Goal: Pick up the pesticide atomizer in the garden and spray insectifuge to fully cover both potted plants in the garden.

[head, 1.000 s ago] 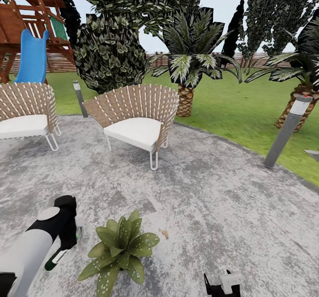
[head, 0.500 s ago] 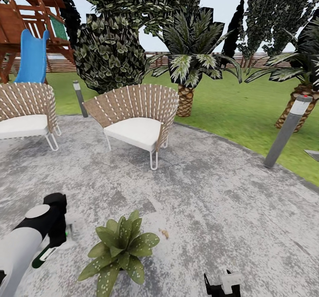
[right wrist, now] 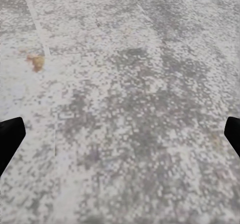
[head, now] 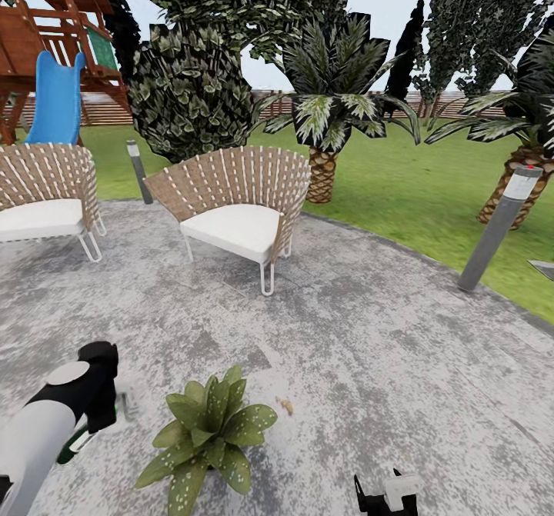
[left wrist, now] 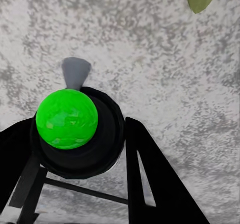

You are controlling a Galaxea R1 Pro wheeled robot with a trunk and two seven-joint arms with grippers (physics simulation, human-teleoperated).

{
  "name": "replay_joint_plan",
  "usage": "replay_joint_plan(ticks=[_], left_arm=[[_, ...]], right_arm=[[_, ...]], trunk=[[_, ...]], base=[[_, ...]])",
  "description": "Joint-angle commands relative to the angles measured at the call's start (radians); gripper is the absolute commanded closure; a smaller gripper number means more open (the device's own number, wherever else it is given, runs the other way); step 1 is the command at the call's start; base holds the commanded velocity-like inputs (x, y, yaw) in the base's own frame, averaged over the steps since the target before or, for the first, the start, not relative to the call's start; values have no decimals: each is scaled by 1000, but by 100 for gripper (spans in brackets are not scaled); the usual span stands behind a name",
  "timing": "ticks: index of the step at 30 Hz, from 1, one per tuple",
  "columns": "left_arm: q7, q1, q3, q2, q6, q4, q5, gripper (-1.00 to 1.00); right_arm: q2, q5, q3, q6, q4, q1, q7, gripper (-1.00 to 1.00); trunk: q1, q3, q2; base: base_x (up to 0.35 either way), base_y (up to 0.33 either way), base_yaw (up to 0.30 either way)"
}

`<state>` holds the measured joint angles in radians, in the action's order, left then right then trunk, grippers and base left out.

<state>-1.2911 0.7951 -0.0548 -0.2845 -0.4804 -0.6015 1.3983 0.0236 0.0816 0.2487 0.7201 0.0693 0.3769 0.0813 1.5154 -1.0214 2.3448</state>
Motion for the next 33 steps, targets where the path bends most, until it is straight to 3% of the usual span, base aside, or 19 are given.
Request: replay_joint_plan(ticks=[1,6,11,15,33], left_arm=[[1,2,-7,2,-36,-6,0,100],[5,12,-12,14,-106,-12,3,100],[28,2,-11,13,-107,4,-2,100],[80,0,-10,27,-107,84,-11,100],[84,-1,-5,39,-107,101,-12,100]], right_arm=[[0,9,9,2,0,0,3,-100],[0,8,9,2,0,0,3,-100],[-1,8,9,2,0,0,3,-100],[-1,7,9,2,0,0,3,-100],[-1,7,9,2,0,0,2,-100]], trunk=[[0,-1,0],[0,-1,0],[0,-1,0],[0,-1,0],[0,-1,0]], base=[[0,0,0],[0,0,0],[0,0,0],[0,0,0],[39,67,0]])
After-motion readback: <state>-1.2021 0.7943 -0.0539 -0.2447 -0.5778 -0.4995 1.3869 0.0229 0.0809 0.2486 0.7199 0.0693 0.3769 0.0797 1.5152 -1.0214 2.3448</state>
